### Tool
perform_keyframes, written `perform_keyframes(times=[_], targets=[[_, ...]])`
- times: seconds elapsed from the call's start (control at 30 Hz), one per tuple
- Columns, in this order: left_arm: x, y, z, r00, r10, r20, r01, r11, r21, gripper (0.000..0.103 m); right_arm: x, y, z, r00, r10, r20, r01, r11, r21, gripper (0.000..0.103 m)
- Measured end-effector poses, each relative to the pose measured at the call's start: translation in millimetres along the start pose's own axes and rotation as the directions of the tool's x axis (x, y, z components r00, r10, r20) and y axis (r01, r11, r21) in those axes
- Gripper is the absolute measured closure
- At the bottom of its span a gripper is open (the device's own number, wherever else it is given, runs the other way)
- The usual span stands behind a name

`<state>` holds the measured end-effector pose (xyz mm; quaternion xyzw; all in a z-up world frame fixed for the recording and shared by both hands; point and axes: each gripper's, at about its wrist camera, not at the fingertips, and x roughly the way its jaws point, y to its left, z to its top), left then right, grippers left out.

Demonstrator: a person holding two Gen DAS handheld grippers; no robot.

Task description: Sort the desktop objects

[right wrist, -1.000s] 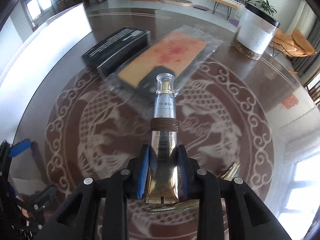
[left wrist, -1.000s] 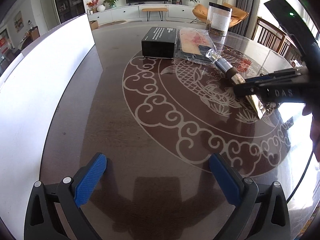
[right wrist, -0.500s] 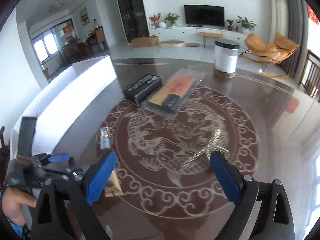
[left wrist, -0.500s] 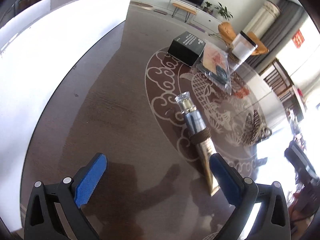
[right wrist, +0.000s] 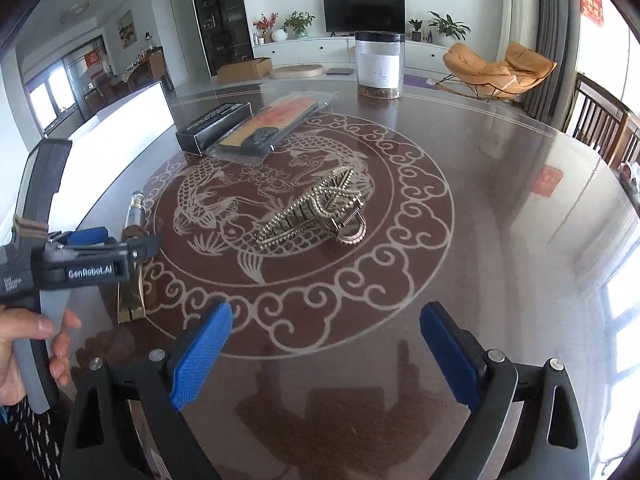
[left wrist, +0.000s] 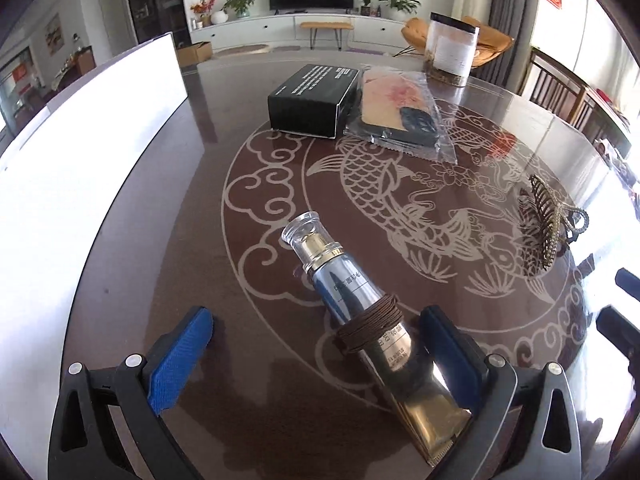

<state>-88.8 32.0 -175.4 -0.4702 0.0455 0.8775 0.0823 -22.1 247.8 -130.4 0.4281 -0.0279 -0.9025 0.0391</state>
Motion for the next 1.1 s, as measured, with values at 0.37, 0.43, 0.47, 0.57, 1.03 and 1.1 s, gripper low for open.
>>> perform_keyframes(times=[0.37,0.43,0.47,0.57,1.03,1.1], targets=[[-7.4,15.0,-8.7,1.000,-0.008,-0.021,0.008,1.000,0.010,0.000,77.3,24.0,48.4,0.997,-0.067,-0.043,0.068,0.997,0.030,0.008],[-7.9,15.9,-9.3,1.000,-0.002,-0.019,0.002,1.000,0.003,0.000,75.2,27.6,43.9,0.994,-0.099,-0.040,0.099,0.995,-0.013,0.019],[-7.6,15.3,-9.4,1.000,0.004,-0.014,-0.004,1.000,-0.006,0.000,72.6,25.8,42.0,0.995,-0.096,-0.035,0.096,0.995,-0.014,0.021],[-7.3,13.7,-10.7,1.000,0.022,0.007,-0.022,0.999,-0.029,0.000,66.5,15.1,38.9,0.998,-0.057,-0.021,0.057,0.998,0.011,0.024],[-7.9,13.1,-9.9,0.999,0.037,0.009,-0.036,0.998,-0.048,0.000,77.3,21.5,39.8,0.993,-0.100,-0.065,0.099,0.995,-0.026,0.000],[-8.2,13.2,-9.9,0.999,0.037,0.009,-0.036,0.998,-0.048,0.000,77.2,21.5,39.9,0.993,-0.100,-0.065,0.099,0.995,-0.026,0.000]])
